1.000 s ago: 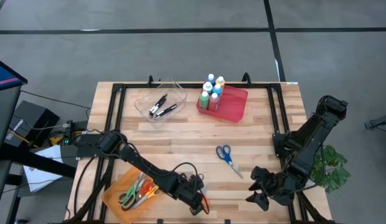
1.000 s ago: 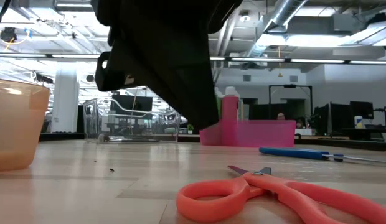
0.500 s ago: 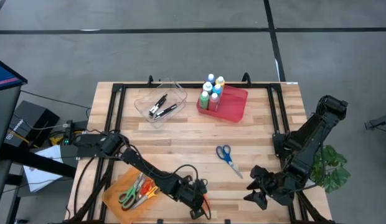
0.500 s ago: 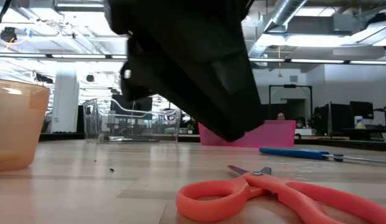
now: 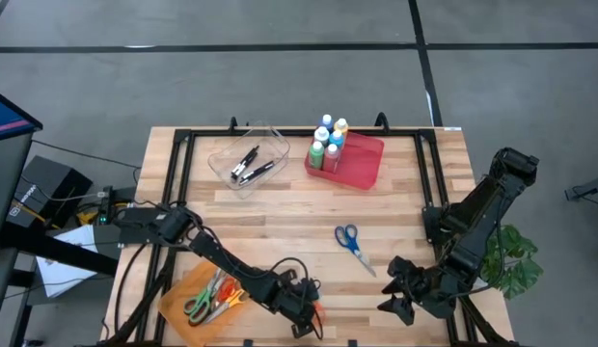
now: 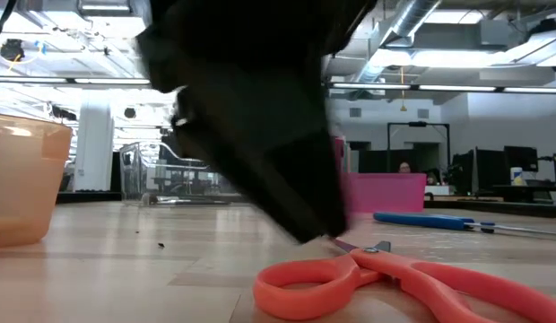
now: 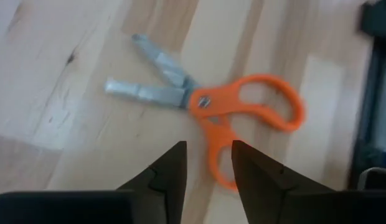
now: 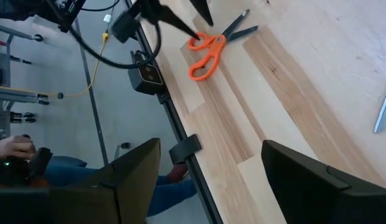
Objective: Pick & Place Paint Supplies
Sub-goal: Put the orange scissors into the orange bin
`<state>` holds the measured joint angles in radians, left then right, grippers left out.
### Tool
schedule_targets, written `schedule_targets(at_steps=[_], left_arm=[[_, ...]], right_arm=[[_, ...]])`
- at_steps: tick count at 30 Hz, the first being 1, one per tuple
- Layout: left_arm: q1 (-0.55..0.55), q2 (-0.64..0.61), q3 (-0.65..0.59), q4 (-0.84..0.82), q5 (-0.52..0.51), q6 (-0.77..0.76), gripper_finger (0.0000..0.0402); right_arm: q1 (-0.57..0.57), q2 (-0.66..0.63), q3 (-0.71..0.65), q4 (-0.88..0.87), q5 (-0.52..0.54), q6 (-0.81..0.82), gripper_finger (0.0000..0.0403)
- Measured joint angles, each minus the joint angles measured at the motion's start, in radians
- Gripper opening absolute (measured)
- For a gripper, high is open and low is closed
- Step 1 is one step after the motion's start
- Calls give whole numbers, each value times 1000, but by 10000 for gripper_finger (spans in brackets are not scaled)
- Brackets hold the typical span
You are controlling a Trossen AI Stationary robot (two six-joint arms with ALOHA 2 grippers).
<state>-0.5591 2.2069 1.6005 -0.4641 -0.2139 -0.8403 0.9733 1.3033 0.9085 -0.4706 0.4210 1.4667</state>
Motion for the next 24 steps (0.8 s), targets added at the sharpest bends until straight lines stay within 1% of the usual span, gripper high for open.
schedule_targets(at_steps=[2,12,17,20,24], left_arm=[[0,8,3,41,-1,4,120],[-3,43,5,26,11,18,117],[6,37,6,-56,12,62,117],[22,33,7,-111,45,103,117],[42,34,6,-123,47,133,117]], right_arm=[[0,0,0,-1,0,0,276],[2,13,0,-1,0,0,276],[2,13,0,-3,0,-8,276],[2,13,0,-4,0,-8,276],[2,13,0,-4,0,-8,276]])
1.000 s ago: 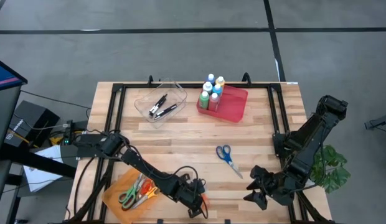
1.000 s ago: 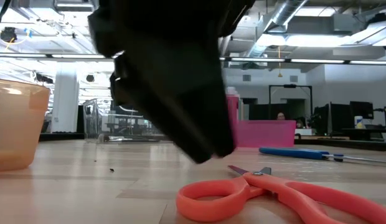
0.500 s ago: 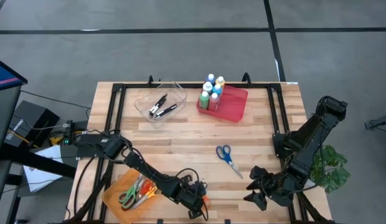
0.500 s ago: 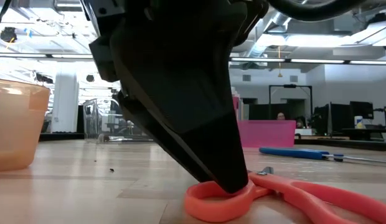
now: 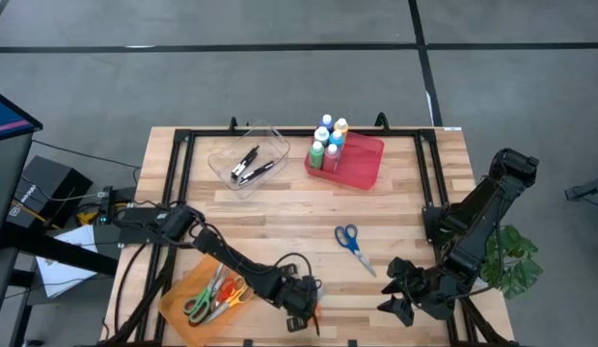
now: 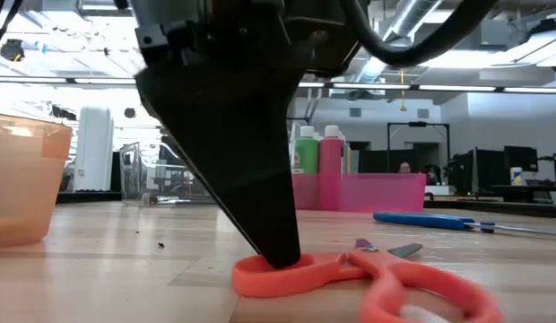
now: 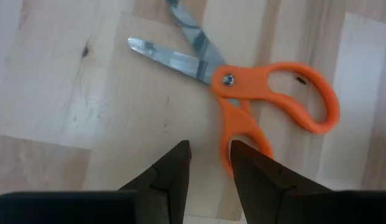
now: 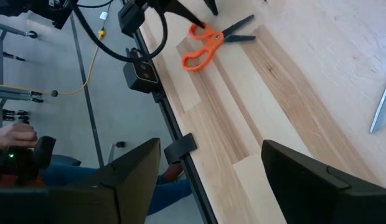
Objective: Pick & Place Paint Supplies
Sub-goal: Put the orange scissors into the orange bin
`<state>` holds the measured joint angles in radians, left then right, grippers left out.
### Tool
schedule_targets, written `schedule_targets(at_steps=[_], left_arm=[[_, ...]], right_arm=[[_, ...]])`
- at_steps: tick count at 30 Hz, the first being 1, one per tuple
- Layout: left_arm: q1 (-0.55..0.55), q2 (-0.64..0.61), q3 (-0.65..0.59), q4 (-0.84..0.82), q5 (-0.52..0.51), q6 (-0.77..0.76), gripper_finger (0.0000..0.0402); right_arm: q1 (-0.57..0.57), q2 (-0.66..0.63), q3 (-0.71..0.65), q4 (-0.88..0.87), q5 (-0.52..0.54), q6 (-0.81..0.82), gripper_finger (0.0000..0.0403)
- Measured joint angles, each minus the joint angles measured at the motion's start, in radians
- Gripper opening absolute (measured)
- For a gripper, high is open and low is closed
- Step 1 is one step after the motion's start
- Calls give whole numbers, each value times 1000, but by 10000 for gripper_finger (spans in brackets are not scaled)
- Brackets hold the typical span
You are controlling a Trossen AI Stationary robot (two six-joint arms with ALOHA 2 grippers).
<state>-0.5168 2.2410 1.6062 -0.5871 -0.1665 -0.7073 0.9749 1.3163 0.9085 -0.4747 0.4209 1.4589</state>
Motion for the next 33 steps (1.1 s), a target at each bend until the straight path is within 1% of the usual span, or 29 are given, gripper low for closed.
schedule_targets(at_steps=[3,8,12,14,17,19,23,29,33], left_arm=[[22,1,0,-23,2,30,107],[65,0,0,-106,0,120,69],[97,-1,0,-143,44,202,45],[109,-1,0,-146,66,226,39],[115,-1,-2,-139,69,274,38],[119,-1,-2,-141,70,286,34],[122,-2,-2,-145,71,288,8],[122,-3,-2,-149,71,288,4],[123,-46,-7,-151,85,286,2]], right_arm=[[0,0,0,0,0,0,276],[0,-1,0,0,0,0,276],[0,-1,0,0,0,0,276],[0,-1,0,0,0,0,276],[0,-1,0,0,0,0,276],[0,-1,0,0,0,0,276],[0,-1,0,0,0,0,276],[0,-1,0,0,0,0,276],[-10,-2,0,22,0,-1,276]])
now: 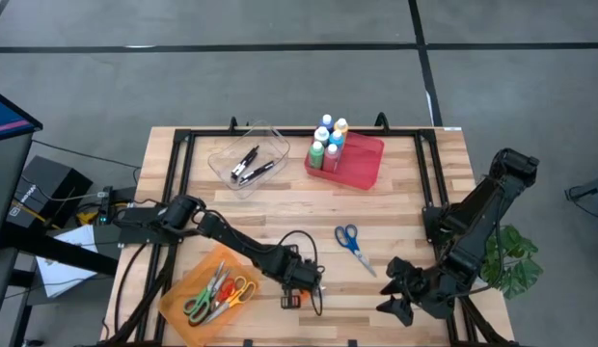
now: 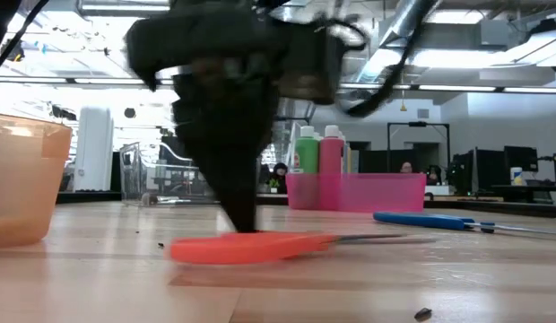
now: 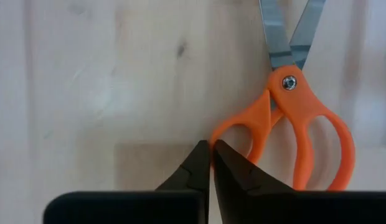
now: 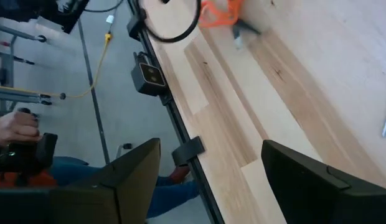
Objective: Pick & Place Paint Supplies
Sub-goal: Put the orange scissors into the orange bin
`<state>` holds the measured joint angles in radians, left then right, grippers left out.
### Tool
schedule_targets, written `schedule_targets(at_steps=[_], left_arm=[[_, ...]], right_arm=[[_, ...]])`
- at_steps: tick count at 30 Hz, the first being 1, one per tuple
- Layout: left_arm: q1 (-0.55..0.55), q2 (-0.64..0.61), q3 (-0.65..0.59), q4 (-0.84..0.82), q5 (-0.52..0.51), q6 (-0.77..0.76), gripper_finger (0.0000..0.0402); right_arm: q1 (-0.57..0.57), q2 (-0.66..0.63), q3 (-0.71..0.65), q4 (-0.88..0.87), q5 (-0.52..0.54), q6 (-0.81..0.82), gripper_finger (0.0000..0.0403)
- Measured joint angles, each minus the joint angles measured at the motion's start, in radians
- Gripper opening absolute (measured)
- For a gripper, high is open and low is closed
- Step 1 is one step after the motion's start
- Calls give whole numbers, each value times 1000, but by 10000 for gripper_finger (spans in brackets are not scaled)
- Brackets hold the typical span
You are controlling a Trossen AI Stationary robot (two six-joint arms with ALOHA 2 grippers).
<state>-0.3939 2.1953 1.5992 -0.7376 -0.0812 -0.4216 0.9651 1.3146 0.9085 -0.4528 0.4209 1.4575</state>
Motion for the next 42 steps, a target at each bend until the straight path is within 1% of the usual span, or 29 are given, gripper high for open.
schedule_targets(at_steps=[3,5,8,10,14,17,20,22,24,26,28,29,31,34,37,40,42], left_arm=[[12,-50,-11,-52,-20,-1,1],[28,-102,-5,-38,-28,-1,1],[53,-170,-1,-65,-26,-3,1],[71,-209,-5,-74,-1,-7,1],[111,-346,0,-86,50,-29,1],[136,-440,-2,-107,55,-42,1],[160,-549,0,-103,45,-63,1],[174,-612,0,-99,34,-66,2],[185,-666,0,-94,15,-79,1],[200,-722,0,-81,7,-84,1],[212,-777,0,-58,8,-84,2],[218,-803,0,-43,8,-83,2],[230,-848,0,-3,24,-81,2],[248,-916,0,82,77,-80,1],[251,-979,1,185,113,-79,3],[251,-1031,1,283,134,-67,2],[251,-1063,1,347,143,-57,1]], right_arm=[[-16,-11,0,44,0,-36,276],[-35,-23,0,96,0,-88,276],[-65,-46,0,192,0,-187,276],[-89,-72,0,302,0,-303,276],[-146,-171,1,534,0,-633,276],[-206,-301,1,598,6,-868,275],[-271,-457,1,589,35,-1059,257],[-314,-556,2,554,53,-1164,227],[-359,-650,2,482,81,-1242,181],[-403,-730,2,394,103,-1291,118],[-446,-797,3,298,113,-1321,46],[-466,-826,2,253,114,-1334,24],[-505,-877,1,187,112,-1347,15],[-552,-933,1,114,104,-1368,4],[-579,-978,-15,94,97,-1386,2],[-589,-1034,-101,105,74,-1410,2],[-590,-1092,-188,144,67,-1406,1]])
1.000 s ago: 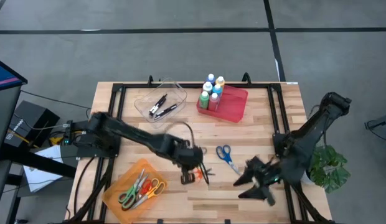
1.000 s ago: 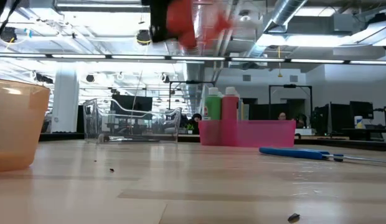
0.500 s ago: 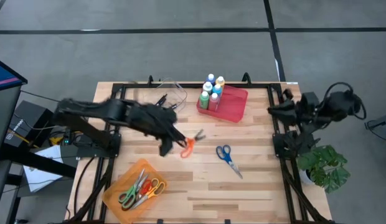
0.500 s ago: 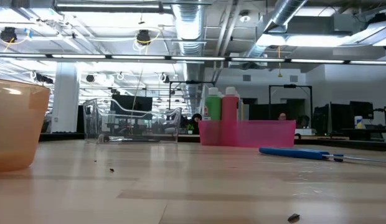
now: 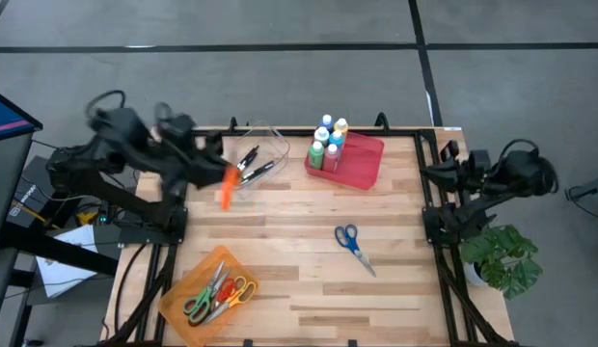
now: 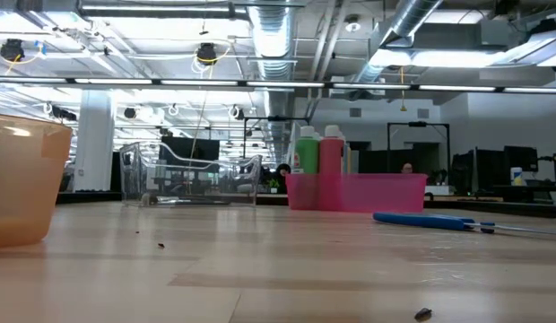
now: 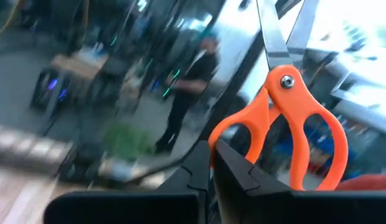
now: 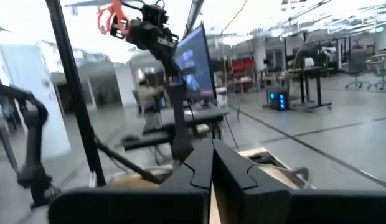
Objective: Pick & Place Paint Supplies
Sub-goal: Put the orange scissors into the orange bin
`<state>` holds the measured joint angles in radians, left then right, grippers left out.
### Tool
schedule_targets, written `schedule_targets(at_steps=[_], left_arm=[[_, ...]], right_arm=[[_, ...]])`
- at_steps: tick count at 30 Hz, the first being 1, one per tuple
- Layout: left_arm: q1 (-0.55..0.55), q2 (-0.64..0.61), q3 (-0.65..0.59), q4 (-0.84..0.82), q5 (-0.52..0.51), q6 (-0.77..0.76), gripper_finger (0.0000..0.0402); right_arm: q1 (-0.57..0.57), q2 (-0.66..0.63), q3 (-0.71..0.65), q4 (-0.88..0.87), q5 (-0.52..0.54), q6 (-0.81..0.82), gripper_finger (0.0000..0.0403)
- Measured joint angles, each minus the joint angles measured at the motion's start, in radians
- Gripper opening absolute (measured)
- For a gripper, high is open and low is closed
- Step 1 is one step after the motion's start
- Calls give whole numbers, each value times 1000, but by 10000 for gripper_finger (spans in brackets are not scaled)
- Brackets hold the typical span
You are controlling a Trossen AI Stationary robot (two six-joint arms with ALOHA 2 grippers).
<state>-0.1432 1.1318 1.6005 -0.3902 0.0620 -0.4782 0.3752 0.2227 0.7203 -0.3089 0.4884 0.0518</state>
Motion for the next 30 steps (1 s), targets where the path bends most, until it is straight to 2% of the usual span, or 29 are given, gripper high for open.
schedule_targets(at_steps=[8,16,22,27,30], left_arm=[[0,-85,1,228,130,-14,2],[-3,-111,1,267,225,-31,4],[-3,-109,1,271,302,-41,5],[-3,-109,1,264,306,-49,5],[-3,-111,1,250,306,-54,5]], right_arm=[[1,-204,-331,255,-46,35,1],[-12,-208,-566,480,-57,81,0],[-29,-211,-661,538,-162,130,0],[-41,-211,-713,521,-279,126,0],[-44,-207,-713,482,-304,140,0]])
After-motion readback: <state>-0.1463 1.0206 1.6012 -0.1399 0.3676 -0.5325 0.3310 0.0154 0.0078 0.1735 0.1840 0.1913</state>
